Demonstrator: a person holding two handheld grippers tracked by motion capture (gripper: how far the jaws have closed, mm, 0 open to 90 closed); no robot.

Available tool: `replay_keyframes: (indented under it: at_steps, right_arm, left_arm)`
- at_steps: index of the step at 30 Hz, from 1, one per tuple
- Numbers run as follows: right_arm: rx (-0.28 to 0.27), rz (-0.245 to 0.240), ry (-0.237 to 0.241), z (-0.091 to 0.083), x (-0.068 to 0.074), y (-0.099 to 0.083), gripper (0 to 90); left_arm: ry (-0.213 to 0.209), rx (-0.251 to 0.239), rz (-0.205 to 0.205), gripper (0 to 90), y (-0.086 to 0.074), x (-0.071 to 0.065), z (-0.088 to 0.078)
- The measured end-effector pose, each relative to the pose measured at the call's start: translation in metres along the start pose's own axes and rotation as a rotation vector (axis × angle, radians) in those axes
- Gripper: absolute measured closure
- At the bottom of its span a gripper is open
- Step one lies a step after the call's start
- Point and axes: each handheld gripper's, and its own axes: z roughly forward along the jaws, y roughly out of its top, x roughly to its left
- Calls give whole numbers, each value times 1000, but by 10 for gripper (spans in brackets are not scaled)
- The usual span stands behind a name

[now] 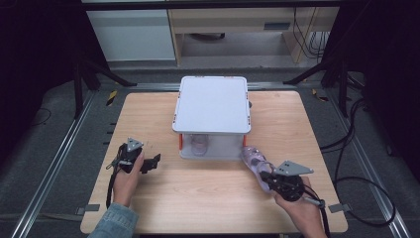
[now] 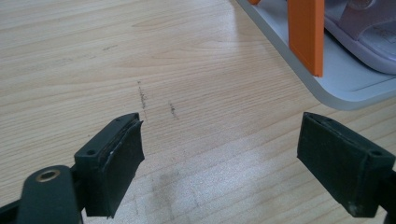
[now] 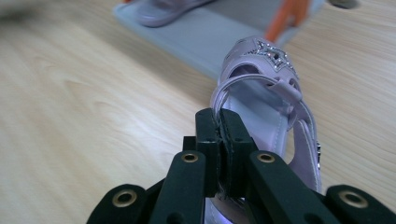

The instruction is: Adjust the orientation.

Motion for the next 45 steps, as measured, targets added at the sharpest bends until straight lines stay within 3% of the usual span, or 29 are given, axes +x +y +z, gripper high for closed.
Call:
replay_keyframes:
  at_steps: [7,14,22,29,34,37,45]
  right_arm:
    - [-8,-62,88,12,32,11,878]
    - [25,-126,189,27,61,12,875]
    - [73,-167,242,39,78,5,861]
    - [73,-146,267,36,75,7,694]
    - [43,-139,264,25,69,13,692]
    - [33,-130,237,23,59,16,699]
    - [68,-161,180,38,45,17,679]
  left_arm:
    - [-1,0,-1,133,0,0,0]
    - [-1,-1,-1,133,0,0,0]
    - [-1,3,5,133,0,-1,0]
    - [-3,3,6,132,0,-1,0]
    - [-1,0,3,133,0,-1,-1]
    - [-4,1,5,132,0,-1,-1]
    - [-2,0,2,132,0,-1,-1]
